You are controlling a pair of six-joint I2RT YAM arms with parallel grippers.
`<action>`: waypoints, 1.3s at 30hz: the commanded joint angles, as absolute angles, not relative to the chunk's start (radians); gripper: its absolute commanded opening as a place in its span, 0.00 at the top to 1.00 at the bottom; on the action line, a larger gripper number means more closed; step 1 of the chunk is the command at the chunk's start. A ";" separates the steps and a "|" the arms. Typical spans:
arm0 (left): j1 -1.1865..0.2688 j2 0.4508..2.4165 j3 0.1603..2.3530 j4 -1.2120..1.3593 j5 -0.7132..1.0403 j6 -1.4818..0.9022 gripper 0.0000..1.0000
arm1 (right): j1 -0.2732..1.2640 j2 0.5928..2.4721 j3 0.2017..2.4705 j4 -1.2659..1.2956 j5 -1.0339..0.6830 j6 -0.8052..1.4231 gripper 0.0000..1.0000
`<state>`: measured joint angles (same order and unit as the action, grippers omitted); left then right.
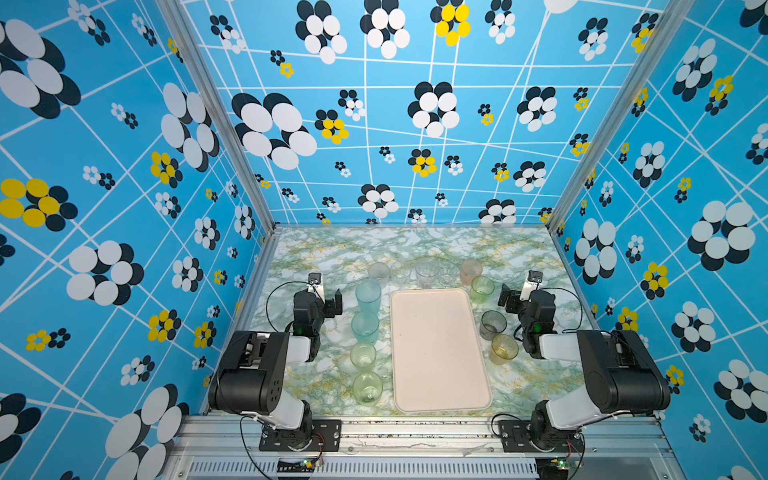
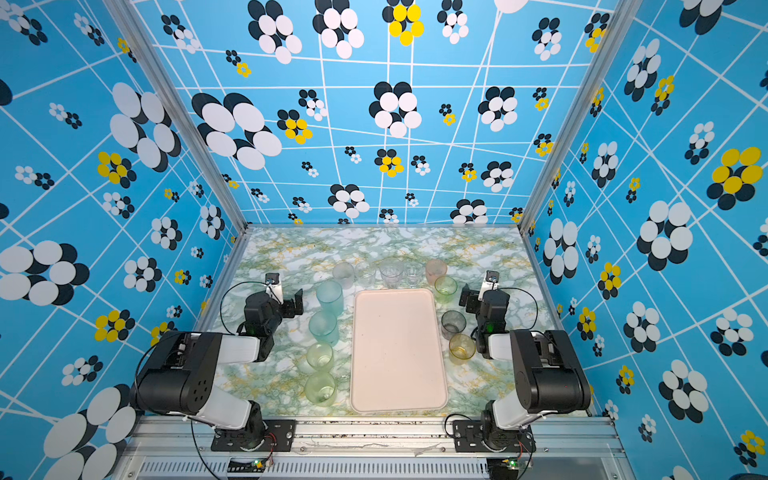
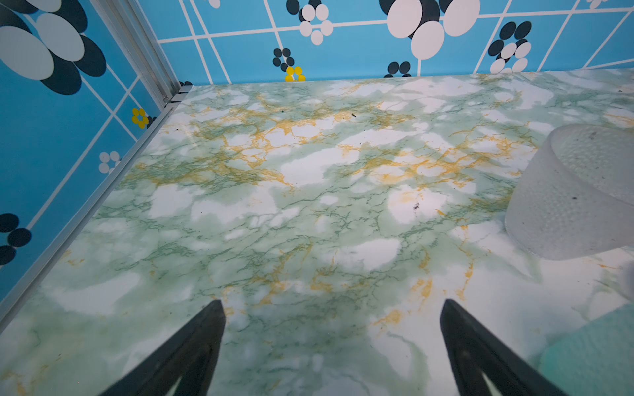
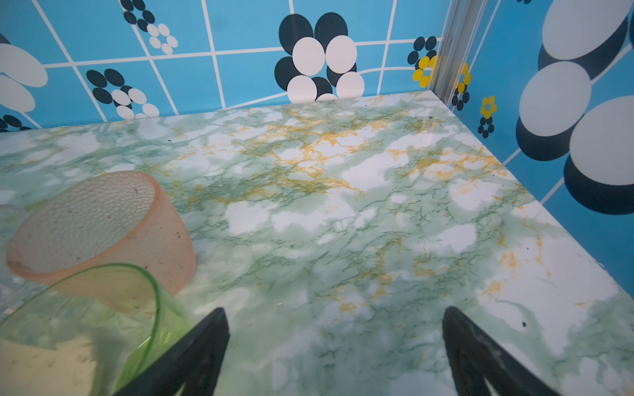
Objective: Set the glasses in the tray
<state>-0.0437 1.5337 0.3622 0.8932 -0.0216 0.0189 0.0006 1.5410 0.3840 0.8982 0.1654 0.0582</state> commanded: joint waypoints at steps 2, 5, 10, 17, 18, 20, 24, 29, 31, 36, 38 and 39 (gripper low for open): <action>-0.031 1.543 0.392 0.890 -0.009 0.009 0.01 | 0.002 1.546 0.382 0.914 0.156 0.046 0.01; -0.031 1.542 0.393 0.890 -0.006 0.008 0.00 | 0.002 1.546 0.382 0.912 0.157 0.045 0.01; -0.024 1.543 0.393 0.887 0.015 0.008 0.09 | 0.005 1.546 0.384 0.909 0.157 0.044 0.09; -0.022 1.543 0.392 0.890 0.016 0.006 0.23 | 0.004 1.548 0.384 0.911 0.150 0.044 0.15; -0.022 1.543 0.390 0.890 0.017 0.006 0.24 | 0.004 1.548 0.383 0.911 0.149 0.044 0.17; -0.021 1.540 0.397 0.880 0.008 0.003 0.26 | 0.004 1.548 0.384 0.914 0.156 0.047 0.19; -0.014 1.473 0.444 0.743 -0.012 -0.012 0.33 | -0.003 1.514 0.408 0.841 0.198 0.077 0.19; -0.031 1.317 0.504 0.507 -0.104 -0.039 0.36 | -0.003 1.488 0.443 0.756 0.215 0.082 0.20; -0.047 1.208 0.533 0.373 -0.141 -0.074 0.37 | -0.006 1.447 0.479 0.660 0.250 0.099 0.21; -0.136 0.957 0.580 0.105 -0.214 -0.156 0.38 | -0.007 1.309 0.609 0.342 0.254 0.107 0.26; -0.180 0.885 0.591 0.027 -0.248 -0.186 0.38 | -0.006 1.256 0.675 0.186 0.219 0.116 0.28; -0.204 0.857 0.597 -0.010 -0.264 -0.202 0.38 | -0.007 1.235 0.705 0.112 0.196 0.122 0.29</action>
